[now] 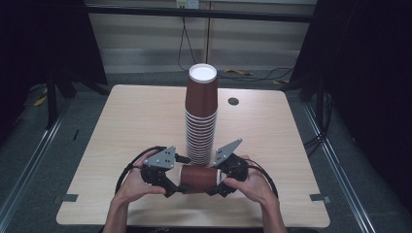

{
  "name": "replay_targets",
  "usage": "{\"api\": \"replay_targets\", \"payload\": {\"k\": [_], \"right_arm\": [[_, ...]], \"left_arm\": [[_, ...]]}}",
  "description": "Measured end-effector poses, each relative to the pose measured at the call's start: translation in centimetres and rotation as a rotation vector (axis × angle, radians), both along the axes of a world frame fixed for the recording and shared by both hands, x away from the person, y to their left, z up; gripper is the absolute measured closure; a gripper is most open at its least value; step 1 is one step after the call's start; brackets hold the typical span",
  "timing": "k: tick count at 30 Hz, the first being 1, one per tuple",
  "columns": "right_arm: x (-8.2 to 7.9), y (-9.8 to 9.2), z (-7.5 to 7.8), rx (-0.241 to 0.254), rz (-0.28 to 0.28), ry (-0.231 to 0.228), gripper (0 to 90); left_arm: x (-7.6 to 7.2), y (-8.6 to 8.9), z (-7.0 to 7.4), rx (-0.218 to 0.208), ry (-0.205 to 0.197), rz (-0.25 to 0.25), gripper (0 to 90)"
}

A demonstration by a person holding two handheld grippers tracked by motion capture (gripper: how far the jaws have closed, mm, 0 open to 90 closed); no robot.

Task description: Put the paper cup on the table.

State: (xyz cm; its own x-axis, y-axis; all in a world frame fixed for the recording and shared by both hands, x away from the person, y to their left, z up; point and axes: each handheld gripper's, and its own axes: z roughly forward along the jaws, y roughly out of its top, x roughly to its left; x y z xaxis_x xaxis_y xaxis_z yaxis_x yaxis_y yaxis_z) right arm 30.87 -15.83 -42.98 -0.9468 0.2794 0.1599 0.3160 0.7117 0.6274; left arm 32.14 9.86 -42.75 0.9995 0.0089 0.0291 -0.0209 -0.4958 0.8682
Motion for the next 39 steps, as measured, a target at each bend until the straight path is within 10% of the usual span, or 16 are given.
{"api": "replay_targets", "payload": {"k": [13, 39], "right_arm": [[-0.1, -1.8, -0.6, 0.089, -0.090, -0.013, 22.6], [-1.0, -3.6, -2.1, 0.318, -0.143, -0.075, 21.8]], "left_arm": [[0.1, 2.3, -1.5, -0.147, 0.040, 0.175, 15.7], [-0.9, 3.3, -2.3, -0.255, 0.073, 0.191, 15.6]]}}
